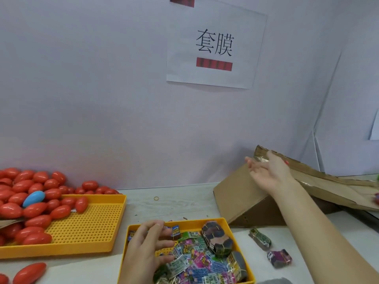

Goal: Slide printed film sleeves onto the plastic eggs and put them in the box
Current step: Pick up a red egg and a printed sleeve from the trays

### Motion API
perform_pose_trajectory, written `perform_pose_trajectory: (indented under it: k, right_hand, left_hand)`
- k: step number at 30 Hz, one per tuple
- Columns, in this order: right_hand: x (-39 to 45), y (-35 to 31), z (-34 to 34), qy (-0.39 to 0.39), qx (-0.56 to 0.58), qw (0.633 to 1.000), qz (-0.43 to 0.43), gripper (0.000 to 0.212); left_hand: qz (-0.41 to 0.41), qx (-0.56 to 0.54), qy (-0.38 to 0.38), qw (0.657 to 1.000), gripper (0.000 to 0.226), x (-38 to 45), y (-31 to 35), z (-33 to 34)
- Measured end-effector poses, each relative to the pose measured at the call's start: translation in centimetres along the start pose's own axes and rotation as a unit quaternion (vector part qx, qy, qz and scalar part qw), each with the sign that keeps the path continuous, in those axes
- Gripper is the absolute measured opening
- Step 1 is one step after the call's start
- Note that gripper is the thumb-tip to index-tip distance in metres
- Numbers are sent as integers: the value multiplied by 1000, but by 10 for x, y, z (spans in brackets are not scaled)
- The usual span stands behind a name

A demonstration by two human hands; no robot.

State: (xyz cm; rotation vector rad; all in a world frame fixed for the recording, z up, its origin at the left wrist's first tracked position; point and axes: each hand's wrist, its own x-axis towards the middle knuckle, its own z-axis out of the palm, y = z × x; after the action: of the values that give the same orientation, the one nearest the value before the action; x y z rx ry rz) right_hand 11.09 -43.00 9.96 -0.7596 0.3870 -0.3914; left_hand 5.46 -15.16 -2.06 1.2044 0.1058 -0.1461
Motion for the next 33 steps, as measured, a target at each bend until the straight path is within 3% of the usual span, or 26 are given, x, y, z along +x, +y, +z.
perform_pose_trajectory:
  k: [3, 6, 12, 18, 22, 25, 28, 33]
  right_hand:
    - [-21, 27, -3, -36, -89, 995, 2, 21]
    - [-48, 58, -5, -86, -218, 972, 0, 19]
    - [-95, 123, -16, -277, -455, 846, 28, 26]
    - [-96, 138, -29, -286, -540, 791, -37, 30]
    - [-94, 140, -42, -275, -584, 753, -126, 31]
    - [-96, 140, -42, -286, -620, 710, -171, 28]
    - [-98, 140, -42, -294, -608, 713, -187, 28]
    - [-93, 137, -45, -285, -590, 730, -196, 26]
  left_hand:
    - [2, -5, -1, 1000, 19, 0, 0, 1]
    - [2, -4, -11, 1000, 23, -1, -1, 1]
    - [38, 30, -9, 999, 27, -5, 1, 5]
    - [130, 117, 52, 983, 29, -7, 7, -5]
    - [227, 248, 134, 932, 32, -9, 26, -34]
    - [245, 321, 203, 892, 28, -2, 44, -63]
    - [200, 388, 248, 865, 19, 19, 63, -86]
    - [176, 559, 260, 768, 10, 74, 75, -104]
